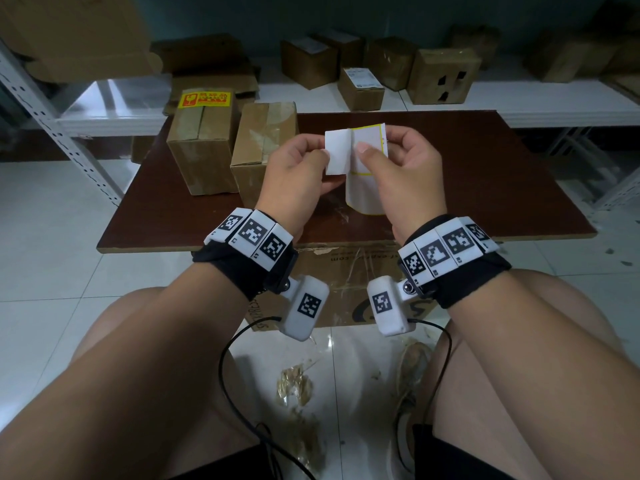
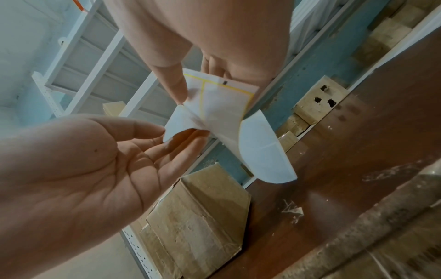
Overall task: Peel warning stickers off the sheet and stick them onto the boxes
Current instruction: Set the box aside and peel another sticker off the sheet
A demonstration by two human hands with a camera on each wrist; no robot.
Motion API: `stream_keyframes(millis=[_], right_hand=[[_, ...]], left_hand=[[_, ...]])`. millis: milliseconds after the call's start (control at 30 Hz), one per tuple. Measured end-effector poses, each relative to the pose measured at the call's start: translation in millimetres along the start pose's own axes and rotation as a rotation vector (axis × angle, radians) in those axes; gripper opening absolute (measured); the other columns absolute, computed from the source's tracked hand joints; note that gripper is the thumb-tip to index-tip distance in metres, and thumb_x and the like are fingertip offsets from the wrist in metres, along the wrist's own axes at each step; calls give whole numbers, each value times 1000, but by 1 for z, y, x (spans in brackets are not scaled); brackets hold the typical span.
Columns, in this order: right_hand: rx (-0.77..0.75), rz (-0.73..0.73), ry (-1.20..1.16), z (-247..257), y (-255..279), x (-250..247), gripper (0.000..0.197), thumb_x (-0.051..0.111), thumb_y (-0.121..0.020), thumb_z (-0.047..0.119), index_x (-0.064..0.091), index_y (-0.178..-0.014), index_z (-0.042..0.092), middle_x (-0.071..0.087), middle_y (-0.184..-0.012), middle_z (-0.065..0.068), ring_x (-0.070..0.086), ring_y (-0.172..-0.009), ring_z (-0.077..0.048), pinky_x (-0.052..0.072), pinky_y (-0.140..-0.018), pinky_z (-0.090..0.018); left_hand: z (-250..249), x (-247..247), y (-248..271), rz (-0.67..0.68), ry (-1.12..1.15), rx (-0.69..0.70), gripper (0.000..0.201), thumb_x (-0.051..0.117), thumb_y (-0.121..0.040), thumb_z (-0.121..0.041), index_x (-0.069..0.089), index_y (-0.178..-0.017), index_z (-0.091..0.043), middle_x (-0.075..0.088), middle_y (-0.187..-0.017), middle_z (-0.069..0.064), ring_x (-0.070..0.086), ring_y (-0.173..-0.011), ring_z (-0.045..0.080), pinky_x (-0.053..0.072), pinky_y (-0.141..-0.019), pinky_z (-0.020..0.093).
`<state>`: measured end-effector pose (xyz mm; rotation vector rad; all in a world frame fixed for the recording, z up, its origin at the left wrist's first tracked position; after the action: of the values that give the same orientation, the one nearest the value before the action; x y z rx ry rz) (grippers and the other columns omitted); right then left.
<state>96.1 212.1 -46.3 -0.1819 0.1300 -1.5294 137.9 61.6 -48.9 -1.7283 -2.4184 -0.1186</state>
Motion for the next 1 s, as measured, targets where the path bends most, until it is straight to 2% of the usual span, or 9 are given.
stream_keyframes(millis=[67, 233, 367, 500, 633, 700, 800, 900, 1000], right_hand=[[-7, 12, 33, -2, 0, 1, 17, 75, -97, 15, 69, -114, 16, 83, -102, 0, 79, -94, -12, 63, -85, -30], [2, -22, 31, -4, -3, -3, 9, 70, -101, 15, 70, -111, 15, 82, -98, -1, 77, -88, -11, 61, -82, -29], [20, -24, 33, -4, -3, -4, 11, 69, -102, 16, 70, -113, 13, 81, -98, 1, 75, -86, -7, 58, -78, -24], [34, -36, 23, -5, -4, -5, 13, 68, -103, 16, 70, -115, 12, 81, -96, 2, 74, -84, -5, 56, -76, -22], [45, -42, 7, -6, -5, -5, 12, 68, -103, 16, 70, -114, 12, 80, -94, 3, 74, -82, -4, 55, -74, -20], [43, -44, 6, -5, -5, -5, 12, 68, -103, 16, 70, -114, 12, 80, -93, 4, 74, -81, -3, 54, -73, -19], [27, -30, 15, -4, -4, -3, 14, 70, -101, 14, 67, -114, 11, 80, -93, 4, 75, -82, -2, 57, -74, -20], [-13, 10, 28, -3, -2, 1, 19, 74, -97, 10, 65, -113, 15, 82, -103, -1, 79, -95, -13, 63, -86, -31], [-43, 30, 70, -2, -1, 2, 15, 75, -95, 8, 71, -107, 17, 81, -102, -3, 78, -93, -13, 63, -85, -32]], left_hand=[[1, 1, 0, -1, 1, 0, 29, 45, -106, 3, 67, -96, -13, 73, -101, 8, 75, -95, 17, 66, -93, 41], [2, 1, -1, -7, 17, -1, 29, 44, -105, 5, 66, -97, -12, 72, -106, 14, 74, -100, 20, 66, -92, 42], [1, 2, 0, 0, 24, 2, 30, 43, -104, 7, 66, -97, -11, 71, -113, 17, 74, -106, 25, 66, -93, 43], [0, 2, -1, -2, 36, -5, 31, 42, -102, 9, 65, -97, -10, 69, -116, 24, 70, -120, 39, 66, -93, 45], [1, 2, -2, -18, 34, -12, 31, 41, -102, 10, 64, -95, -11, 68, -119, 28, 69, -122, 42, 67, -90, 44], [2, 1, -2, -26, 28, -13, 32, 41, -101, 10, 64, -97, -11, 69, -121, 29, 70, -121, 41, 67, -87, 40], [3, 0, -3, -38, 22, -16, 29, 43, -101, 9, 64, -98, -11, 69, -109, 22, 73, -112, 38, 67, -83, 37], [1, 1, -1, -35, 17, -2, 24, 47, -97, 8, 64, -99, -10, 68, -99, 17, 74, -90, 23, 67, -81, 35], [0, 4, 1, -24, 16, 0, 27, 44, -98, 12, 63, -101, -6, 69, -95, 12, 76, -78, 11, 67, -82, 33]])
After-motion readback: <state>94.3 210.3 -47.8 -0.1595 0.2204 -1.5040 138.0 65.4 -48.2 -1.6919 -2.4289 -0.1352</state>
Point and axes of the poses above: each hand's wrist, its own y-axis away from the middle knuckle, its own x-axis out of the palm, z = x × y, the point moved 5 cm from there along -y, towards the middle knuckle
